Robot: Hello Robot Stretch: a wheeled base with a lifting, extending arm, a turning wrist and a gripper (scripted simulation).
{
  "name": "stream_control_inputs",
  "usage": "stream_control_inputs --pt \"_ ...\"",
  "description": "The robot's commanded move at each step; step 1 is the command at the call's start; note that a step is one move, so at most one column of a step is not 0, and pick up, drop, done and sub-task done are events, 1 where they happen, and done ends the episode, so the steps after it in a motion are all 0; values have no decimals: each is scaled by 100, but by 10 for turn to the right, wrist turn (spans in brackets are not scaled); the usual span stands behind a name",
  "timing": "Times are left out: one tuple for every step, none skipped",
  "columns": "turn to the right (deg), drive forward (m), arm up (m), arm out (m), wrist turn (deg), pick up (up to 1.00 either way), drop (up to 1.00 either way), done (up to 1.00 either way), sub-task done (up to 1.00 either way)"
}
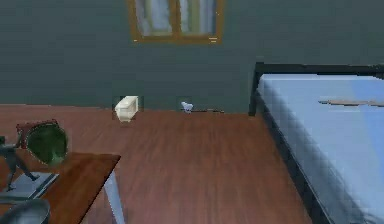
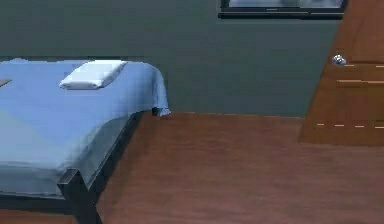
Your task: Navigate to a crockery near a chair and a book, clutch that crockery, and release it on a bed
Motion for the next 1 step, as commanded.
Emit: stream_control_inputs --pt "0 75 0 0 0 0 0 0 0"
